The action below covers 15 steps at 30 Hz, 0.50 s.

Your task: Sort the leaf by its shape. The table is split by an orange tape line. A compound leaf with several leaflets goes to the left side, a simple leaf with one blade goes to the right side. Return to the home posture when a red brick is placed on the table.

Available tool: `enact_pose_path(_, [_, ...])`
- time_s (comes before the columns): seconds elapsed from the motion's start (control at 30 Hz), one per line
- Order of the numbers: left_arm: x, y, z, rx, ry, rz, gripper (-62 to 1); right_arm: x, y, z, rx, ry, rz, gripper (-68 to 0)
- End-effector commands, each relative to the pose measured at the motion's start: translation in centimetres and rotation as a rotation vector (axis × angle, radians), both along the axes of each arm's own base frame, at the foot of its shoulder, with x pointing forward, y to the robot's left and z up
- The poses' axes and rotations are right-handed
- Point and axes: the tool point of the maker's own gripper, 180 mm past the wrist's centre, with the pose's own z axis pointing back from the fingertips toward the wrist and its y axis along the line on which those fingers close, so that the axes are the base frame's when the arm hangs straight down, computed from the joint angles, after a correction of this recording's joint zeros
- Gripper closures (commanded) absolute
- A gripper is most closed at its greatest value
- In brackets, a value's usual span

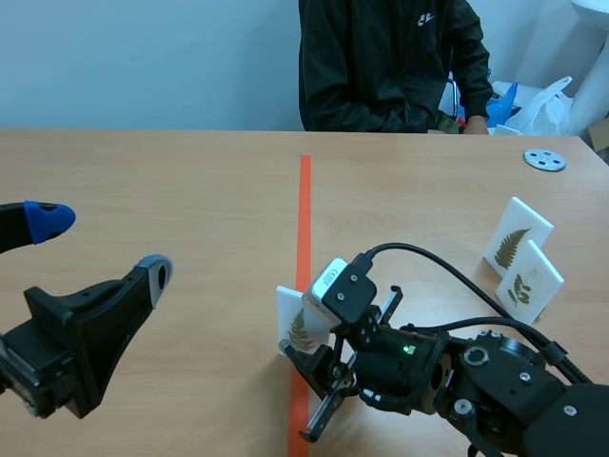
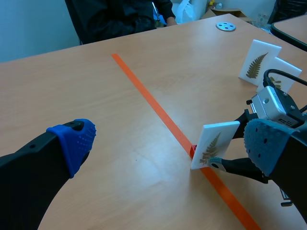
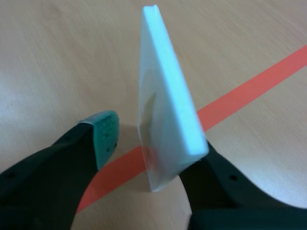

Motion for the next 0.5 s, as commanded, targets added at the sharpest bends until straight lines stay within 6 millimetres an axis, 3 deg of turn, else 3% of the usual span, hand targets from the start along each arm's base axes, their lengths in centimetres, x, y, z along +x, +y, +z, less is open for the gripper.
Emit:
enact_pose_path(0.0, [0.1,-0.1,0.8,-0.015,-0.027,-0.002,-62.3,0.9,0.0,1.1,0.019,-0.034,-0.006,-13.1])
enact_pose_path(0.27, [0.1,-0.1,0.8,-0.015,-0.027,-0.002,-62.3,1.5,-0.8,1.1,0.006,-0.036,-0.031,-1.1])
enact_pose_path(0.47, [0.1,-0.1,0.8,-0.015,-0.027,-0.002,-62.3,3.1,-2.6,1.8,0.009,-0.059,-0.093,-1.1])
